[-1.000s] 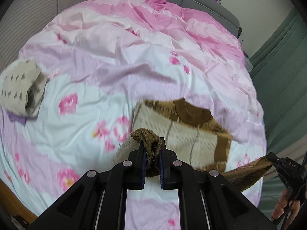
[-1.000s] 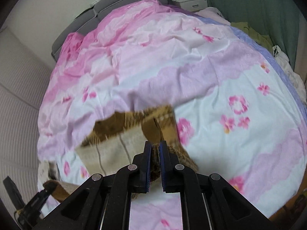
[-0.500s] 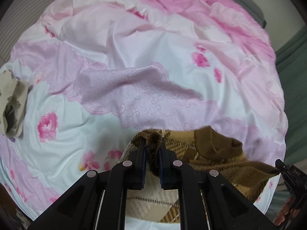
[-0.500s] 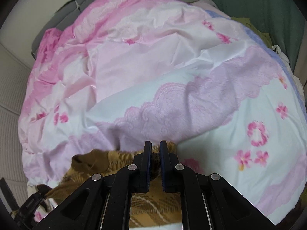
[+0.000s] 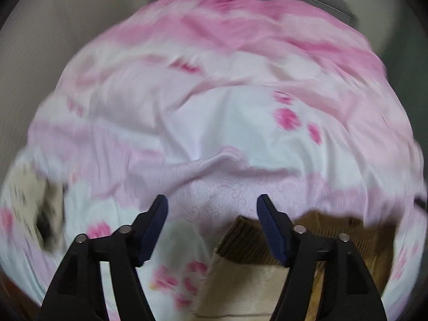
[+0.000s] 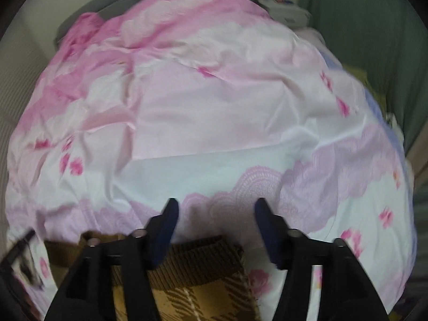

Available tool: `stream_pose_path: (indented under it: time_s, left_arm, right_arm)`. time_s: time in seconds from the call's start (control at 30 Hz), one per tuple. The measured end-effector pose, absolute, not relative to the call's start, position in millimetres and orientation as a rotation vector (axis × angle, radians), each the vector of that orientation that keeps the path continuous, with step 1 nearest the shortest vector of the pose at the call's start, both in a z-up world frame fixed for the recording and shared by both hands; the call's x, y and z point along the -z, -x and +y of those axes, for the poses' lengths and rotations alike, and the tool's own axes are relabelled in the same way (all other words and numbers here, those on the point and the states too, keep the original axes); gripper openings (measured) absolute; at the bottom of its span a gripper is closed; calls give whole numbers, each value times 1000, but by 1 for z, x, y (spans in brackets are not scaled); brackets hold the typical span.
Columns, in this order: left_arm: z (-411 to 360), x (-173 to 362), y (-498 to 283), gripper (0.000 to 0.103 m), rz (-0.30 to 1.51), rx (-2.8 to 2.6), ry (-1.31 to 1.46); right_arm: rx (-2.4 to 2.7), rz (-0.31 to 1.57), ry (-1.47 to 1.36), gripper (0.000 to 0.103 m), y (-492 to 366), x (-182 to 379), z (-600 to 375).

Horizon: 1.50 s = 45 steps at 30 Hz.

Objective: Fold small clothes

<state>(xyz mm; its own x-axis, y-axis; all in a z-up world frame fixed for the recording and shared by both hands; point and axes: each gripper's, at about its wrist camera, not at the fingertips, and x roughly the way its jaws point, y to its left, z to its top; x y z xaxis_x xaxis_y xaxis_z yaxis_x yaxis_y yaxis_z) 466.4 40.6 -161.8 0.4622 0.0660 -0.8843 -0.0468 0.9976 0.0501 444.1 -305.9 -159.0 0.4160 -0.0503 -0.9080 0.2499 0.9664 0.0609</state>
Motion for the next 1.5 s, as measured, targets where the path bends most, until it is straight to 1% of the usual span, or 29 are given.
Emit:
stream_pose_path:
  time_s: [0.1,0.27,0.37,0.47,0.53,0.57,0.6,0.63,0.67,0.7,0.83,0.87,0.9,0.97,1.03,1.1,1.13,1.17,1.2,1.23,1.27,1.3,1.37,1.43,1.47,1.5]
  left_arm:
    - [31,166,-447,71,1081,70,-177]
    - [24,203,-430,71,1162,142,-243]
    - [23,232,-433,71,1240,129,-197]
    - [24,243,-436,71,1260,114,-99]
    - [24,245,-437,54,1260,113,-37]
    - [23,245,-437,40,1264,114,-26]
    - [22,243,-436,32,1257,97,-34]
    - [23,240,-435,30,1245,106,-23]
    - [24,237,-432,26,1237,110,-10]
    - [27,232,-429,25,1225,113,8]
    - [40,215,-424,22,1178,103,95]
    - [42,213,-426,18,1167,97,111]
    - [43,211,-429,17,1160,90,118]
    - [47,215,-437,17,1167,74,118]
    - [45,231,-450,17,1220,69,88]
    - [40,238,-458,20,1252,74,46]
    - [37,237,-461,24,1257,67,15]
    - [37,235,-462,36,1252,51,-10]
    - [37,227,-462,58,1219,12,-56]
    - [38,218,-461,70,1166,-30,-106]
    - [38,209,-460,79,1118,-50,-144]
    - [37,199,-459,79,1067,-61,-190]
    - [32,179,-455,79,996,-36,-265]
    - [27,161,-454,84,961,78,-282]
    - [25,152,-452,89,951,150,-291]
    - [23,144,-449,89,944,219,-300]
  right_arm:
    - [149,1132,-125,63,-431,160,-298]
    - [92,1197,-78,63,-399,184,-294]
    - [88,1264,-84,63,-388,212,-296]
    - [95,1319,-139,63,-388,237,-304]
    - [113,1348,-209,62,-392,249,-313]
    - [113,1359,-255,53,-394,254,-317]
    - [107,1359,-304,31,-396,257,-322]
    - [105,1362,-319,26,-398,257,-323]
    - [120,1365,-302,17,-399,255,-324]
    - [118,1351,-291,12,-400,250,-323]
    - [106,1273,-232,12,-398,223,-315]
    - [104,1257,-222,12,-398,218,-313]
    - [107,1241,-210,12,-398,212,-311]
    - [116,1200,-223,12,-398,202,-310]
    - [140,1199,-213,12,-404,203,-308]
    - [178,1242,-177,13,-411,218,-309]
    - [186,1269,-182,14,-414,224,-311]
    - [188,1281,-193,18,-415,231,-308]
    - [210,1292,-204,28,-414,232,-311]
    - [235,1285,-199,35,-411,230,-312]
    - [257,1260,-189,54,-407,224,-312]
    - [271,1230,-180,67,-402,216,-311]
    - [290,1153,-167,74,-388,192,-306]
    - [288,1104,-216,74,-369,170,-301]
    - [280,1092,-248,74,-363,165,-301]
    - [268,1076,-305,74,-347,156,-299]
